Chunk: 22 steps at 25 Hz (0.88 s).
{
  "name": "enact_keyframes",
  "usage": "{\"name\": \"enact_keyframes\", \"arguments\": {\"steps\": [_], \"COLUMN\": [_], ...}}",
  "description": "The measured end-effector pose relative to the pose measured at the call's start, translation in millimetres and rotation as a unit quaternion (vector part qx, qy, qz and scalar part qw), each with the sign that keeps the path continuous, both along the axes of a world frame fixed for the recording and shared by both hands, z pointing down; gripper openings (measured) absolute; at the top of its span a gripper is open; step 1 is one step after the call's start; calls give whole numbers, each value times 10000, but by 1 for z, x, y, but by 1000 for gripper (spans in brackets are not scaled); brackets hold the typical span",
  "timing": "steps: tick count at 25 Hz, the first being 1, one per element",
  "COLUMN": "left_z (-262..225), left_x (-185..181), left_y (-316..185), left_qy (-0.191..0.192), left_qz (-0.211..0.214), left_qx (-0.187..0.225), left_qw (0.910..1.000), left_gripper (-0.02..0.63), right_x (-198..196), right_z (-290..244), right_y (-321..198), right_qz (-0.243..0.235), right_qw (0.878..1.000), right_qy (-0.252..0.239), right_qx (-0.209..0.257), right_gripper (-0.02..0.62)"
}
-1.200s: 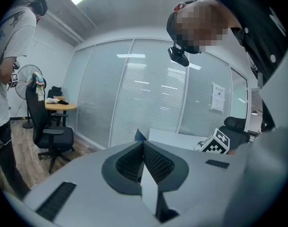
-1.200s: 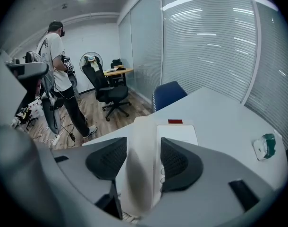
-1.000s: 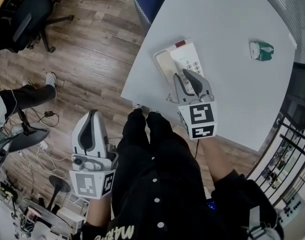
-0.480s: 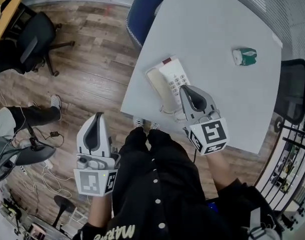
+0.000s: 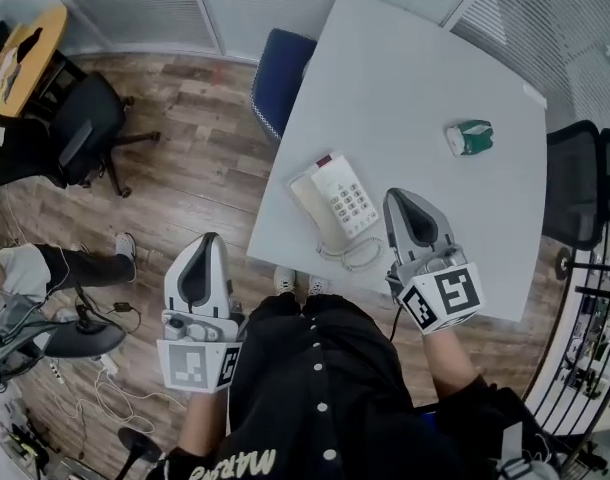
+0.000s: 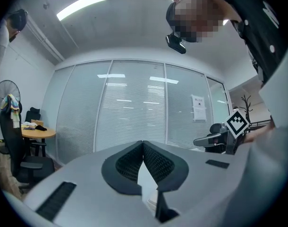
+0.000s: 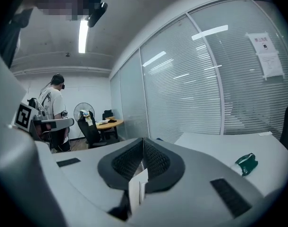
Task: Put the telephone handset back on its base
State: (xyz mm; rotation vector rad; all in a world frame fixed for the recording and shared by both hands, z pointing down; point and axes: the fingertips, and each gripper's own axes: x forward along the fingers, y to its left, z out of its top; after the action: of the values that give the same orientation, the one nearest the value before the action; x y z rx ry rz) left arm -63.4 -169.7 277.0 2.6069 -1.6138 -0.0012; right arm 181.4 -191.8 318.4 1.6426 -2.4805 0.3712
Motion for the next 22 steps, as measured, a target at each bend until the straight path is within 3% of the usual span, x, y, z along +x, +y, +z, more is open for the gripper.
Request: {"name": "enact_keyframes", "arguments": {"steps": [9,22], "left_z": [-28,-48], "left_x": [10,-1], "left_y": [-5,-14], "left_qy": [-12,8], "left_qz": [105,-37], "left_qx": [467,821], "left_qw": [9989,9966], "left_gripper": [14,15], "right_x": [38,87], "right_z": [-45,-83], "right_y": [10,38], "right_qz": [399,991], "right_qw": [9972,9843], "right_qy": [-113,-222], "right_qx": [618,1441], "right_gripper": [31,31]}}
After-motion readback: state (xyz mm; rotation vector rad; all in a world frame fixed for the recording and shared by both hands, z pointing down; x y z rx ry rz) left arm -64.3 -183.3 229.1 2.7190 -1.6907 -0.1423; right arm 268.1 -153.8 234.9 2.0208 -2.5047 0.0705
